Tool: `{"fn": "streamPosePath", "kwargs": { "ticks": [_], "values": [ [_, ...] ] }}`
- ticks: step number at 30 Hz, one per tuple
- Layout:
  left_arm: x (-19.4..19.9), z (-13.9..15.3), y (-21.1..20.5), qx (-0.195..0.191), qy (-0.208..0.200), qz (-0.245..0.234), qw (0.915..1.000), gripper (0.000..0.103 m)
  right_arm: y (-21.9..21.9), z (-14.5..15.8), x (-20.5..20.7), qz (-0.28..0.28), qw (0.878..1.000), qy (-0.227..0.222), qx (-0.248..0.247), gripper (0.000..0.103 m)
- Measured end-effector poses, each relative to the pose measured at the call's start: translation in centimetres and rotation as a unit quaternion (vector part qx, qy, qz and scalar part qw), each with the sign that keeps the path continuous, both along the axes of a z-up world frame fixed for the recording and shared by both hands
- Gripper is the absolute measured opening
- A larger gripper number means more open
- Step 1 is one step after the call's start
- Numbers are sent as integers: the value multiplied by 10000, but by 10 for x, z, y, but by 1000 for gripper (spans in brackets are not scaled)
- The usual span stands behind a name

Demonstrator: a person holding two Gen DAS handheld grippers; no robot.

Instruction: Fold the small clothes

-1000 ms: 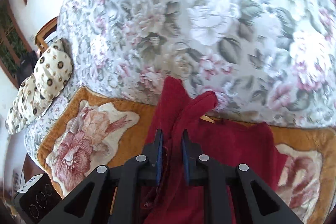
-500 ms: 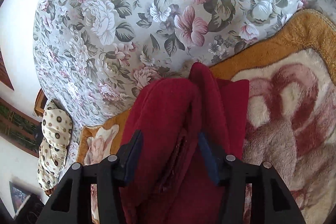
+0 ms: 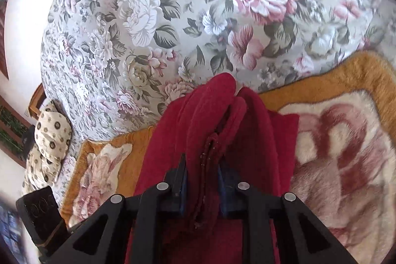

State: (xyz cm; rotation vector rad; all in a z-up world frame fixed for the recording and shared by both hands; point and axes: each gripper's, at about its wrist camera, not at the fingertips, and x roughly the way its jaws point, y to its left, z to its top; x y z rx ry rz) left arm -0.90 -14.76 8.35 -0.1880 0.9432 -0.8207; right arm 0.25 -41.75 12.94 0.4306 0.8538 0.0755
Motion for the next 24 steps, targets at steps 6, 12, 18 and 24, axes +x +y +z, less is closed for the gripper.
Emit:
{"fn": "streamPosePath", "kwargs": {
  "ticks": [6,12,18,24],
  "values": [
    [-9,-7,-30,437,-70,-264,9987,61,-17,-32,15,-433,9958,450,-667,19],
    [-10,-4,-30,675,-242,-222,9972,61,-18,-3,-14,-573,9956,225,-706,35],
    [-11,-5,-30,810,-288,-124,9962,64,26,29,-61,460,9969,-334,-545,35],
    [-16,-23,-43,1314,-190,-267,9908,64,20,-41,-70,71,9932,595,-998,34]
  ]
}}
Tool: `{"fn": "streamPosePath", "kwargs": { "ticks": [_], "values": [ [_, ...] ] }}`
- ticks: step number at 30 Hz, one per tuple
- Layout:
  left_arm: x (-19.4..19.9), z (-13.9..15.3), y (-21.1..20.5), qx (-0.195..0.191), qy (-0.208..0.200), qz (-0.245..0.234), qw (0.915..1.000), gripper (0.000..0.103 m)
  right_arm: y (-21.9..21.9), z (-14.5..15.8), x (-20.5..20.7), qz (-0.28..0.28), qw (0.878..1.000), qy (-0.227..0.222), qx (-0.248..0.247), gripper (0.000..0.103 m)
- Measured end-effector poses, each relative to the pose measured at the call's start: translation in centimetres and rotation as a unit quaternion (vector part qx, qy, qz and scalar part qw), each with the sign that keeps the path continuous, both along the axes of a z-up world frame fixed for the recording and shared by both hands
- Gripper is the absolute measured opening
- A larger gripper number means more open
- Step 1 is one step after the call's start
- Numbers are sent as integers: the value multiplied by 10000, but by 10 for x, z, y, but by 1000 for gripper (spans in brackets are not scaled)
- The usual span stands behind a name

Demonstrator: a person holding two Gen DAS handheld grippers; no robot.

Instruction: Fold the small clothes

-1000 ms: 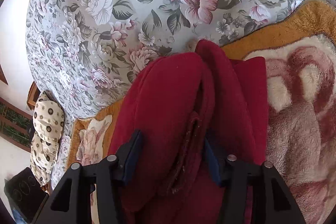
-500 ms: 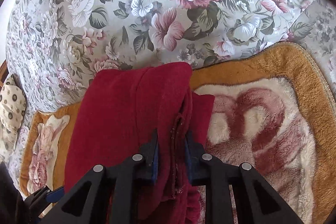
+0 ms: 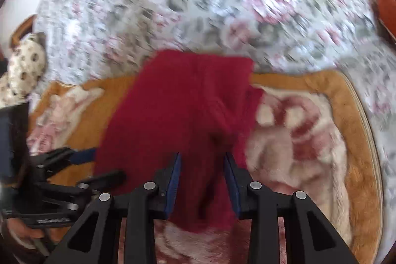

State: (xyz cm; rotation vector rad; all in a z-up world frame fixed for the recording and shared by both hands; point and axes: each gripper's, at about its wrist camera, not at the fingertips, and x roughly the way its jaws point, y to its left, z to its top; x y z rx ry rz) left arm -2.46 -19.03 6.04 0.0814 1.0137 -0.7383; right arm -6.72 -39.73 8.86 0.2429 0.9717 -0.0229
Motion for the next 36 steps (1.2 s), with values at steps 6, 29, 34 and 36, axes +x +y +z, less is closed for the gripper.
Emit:
{"fn": "streamPosePath", "kwargs": {
  "ticks": [6,29,34,36],
  "values": [
    [-7,12,1,-6,-295,22,9996,64,-17,14,-29,-347,9951,-402,828,34],
    [6,-6,-2,259,-477,515,9972,71,-7,40,21,-281,9975,-623,199,19],
    [5,-5,-2,305,-534,538,9967,71,12,44,-13,-77,9971,-730,202,19],
    [5,-6,-3,317,-540,532,9966,71,19,21,-11,-14,9993,-368,17,19]
  ]
}}
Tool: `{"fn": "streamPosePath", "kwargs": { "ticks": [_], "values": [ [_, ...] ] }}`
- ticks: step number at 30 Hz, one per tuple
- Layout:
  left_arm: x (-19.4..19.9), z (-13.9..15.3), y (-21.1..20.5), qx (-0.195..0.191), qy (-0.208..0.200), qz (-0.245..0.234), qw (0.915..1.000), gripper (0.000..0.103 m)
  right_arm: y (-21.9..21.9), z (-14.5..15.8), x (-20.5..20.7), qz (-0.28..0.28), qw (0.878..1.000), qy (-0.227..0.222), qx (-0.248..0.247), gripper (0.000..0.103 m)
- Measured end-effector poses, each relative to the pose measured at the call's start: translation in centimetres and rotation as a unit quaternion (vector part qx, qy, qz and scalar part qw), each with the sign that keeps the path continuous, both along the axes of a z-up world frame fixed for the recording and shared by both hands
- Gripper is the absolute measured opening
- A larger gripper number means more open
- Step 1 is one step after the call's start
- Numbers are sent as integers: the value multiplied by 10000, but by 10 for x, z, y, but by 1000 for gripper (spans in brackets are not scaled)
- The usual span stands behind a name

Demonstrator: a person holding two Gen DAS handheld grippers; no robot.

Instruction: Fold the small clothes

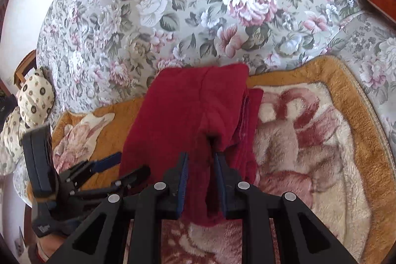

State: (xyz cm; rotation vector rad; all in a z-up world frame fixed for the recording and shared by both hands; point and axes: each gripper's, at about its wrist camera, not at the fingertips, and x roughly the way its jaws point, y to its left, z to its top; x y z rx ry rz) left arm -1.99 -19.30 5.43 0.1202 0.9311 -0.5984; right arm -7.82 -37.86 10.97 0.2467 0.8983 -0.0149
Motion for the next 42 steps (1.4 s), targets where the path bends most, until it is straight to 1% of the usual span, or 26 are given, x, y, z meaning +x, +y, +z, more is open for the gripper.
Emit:
{"fn": "streamPosePath", "kwargs": {
  "ticks": [2,3,7,9,10,11,12,13,15,18,20,21,23,24,25,26,27,28,30,31,32,34,36,39,40,42],
  "values": [
    [0,-1,-1,36,26,-54,10000,71,1,-23,3,-32,9996,265,-124,19],
    [-1,-1,-1,54,7,-48,10000,71,0,-24,1,-60,9997,245,-78,19],
    [-2,3,2,-15,7,-46,10000,71,-3,-3,-4,-101,9998,74,145,21],
    [2,6,7,-250,136,15,9996,71,-9,9,-8,-200,9995,-101,229,23],
    [5,8,12,-442,246,64,9987,71,-13,13,-9,-285,9990,-217,264,30],
    [9,9,15,-633,375,109,9972,73,-19,17,-9,-416,9979,-366,321,47],
    [15,8,20,-867,558,166,9945,83,-26,19,-8,-572,9964,-493,397,53],
    [18,7,23,-1024,685,217,9921,87,-33,17,-6,-731,9944,-574,505,62],
    [27,4,28,-1283,935,314,9868,87,-50,12,6,-960,9904,-532,846,62],
    [40,-2,33,-1610,1233,487,9780,87,-68,-6,26,-962,9826,-410,1533,64],
    [48,-10,36,-1843,1467,561,9702,88,-74,-18,38,-933,9801,-227,1735,68],
    [51,-16,36,-1941,1628,576,9657,89,-77,-25,45,-900,9793,-162,1806,69],
    [57,-27,33,-1989,1930,594,9590,90,-83,-35,54,-833,9768,-148,1966,71],
    [59,-33,29,-2021,2061,575,9557,92,-86,-41,58,-798,9753,-134,2057,72],
    [58,-33,26,-2057,2024,562,9558,97,-88,-47,63,-763,9737,-107,2145,73],
    [58,-31,23,-2053,1913,530,9584,99,-89,-54,67,-748,9716,-49,2246,75],
    [56,-30,17,-1979,1822,456,9621,101,-92,-62,70,-758,9678,-42,2399,77],
    [55,-29,12,-1907,1750,389,9651,101,-94,-63,70,-757,9660,-171,2467,78],
    [51,-28,4,-1775,1504,154,9724,101,-88,-61,72,-601,9702,-203,2337,77],
    [47,-27,1,-1760,1414,24,9742,95,-85,-59,72,-499,9697,-234,2378,59],
    [44,-25,-2,-1766,1375,-104,9746,89,-81,-57,71,-510,9692,-243,2398,56],
    [36,-15,-5,-1598,1182,-194,9798,78,-74,-48,66,-533,9737,-302,2193,46],
    [29,-2,-2,-1596,1059,-303,9810,71,-67,-36,57,-499,9748,-374,2144,43],
    [11,19,19,-1886,1161,-261,9748,70,-57,-18,35,-384,9700,-523,2344,43],
    [3,25,26,-1871,1162,-237,9752,70,-53,-13,26,-318,9692,-544,2382,43],
    [-17,37,40,-1619,1170,-159,9797,70,-39,-6,9,-87,9685,-498,2437,43]
  ]
}}
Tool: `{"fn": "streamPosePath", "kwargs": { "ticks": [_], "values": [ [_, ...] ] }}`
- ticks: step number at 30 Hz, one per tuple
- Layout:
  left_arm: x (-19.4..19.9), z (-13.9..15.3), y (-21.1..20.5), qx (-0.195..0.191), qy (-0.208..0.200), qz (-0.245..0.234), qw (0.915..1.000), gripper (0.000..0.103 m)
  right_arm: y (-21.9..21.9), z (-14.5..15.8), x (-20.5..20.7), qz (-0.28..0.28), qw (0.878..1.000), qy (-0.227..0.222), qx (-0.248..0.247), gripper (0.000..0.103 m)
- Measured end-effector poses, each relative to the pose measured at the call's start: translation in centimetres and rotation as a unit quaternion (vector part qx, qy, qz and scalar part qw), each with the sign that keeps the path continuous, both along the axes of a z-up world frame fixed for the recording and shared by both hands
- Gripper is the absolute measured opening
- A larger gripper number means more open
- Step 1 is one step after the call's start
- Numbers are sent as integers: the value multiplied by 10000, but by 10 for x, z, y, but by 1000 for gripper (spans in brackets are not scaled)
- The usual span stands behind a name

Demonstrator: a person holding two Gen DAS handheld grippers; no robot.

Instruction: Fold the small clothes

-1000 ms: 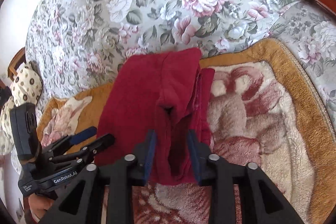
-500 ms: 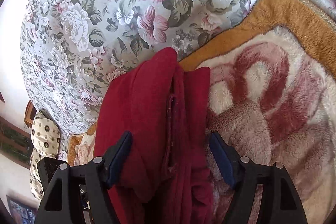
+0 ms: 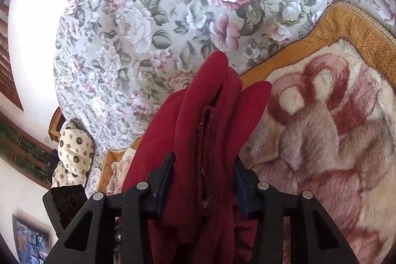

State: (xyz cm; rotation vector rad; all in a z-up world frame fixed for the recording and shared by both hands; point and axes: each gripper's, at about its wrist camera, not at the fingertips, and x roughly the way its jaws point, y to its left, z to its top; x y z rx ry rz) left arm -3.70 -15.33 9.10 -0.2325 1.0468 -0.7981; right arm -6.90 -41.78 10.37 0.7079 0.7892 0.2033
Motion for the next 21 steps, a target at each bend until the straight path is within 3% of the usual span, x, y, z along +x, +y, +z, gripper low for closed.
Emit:
{"fn": "streamPosePath", "kwargs": {
  "ticks": [3,7,12,15,18,21],
  "values": [
    [-35,2,19,190,-63,226,9995,70,22,-9,-18,344,9994,91,-20,43],
    [-63,-28,32,1109,210,406,9928,70,35,-41,-23,429,9946,802,-496,49],
    [-76,7,61,1079,-242,1044,9884,70,31,9,-69,69,9950,60,-993,49],
    [-73,21,57,1085,-404,1177,9863,71,50,40,-81,350,9889,-338,-1401,41],
    [-65,22,38,1351,-534,1166,9825,71,72,45,-75,650,9837,-399,-1628,37],
    [-56,17,25,1531,-626,1154,9795,71,88,28,-62,777,9773,-173,-1964,35]
  ]
}}
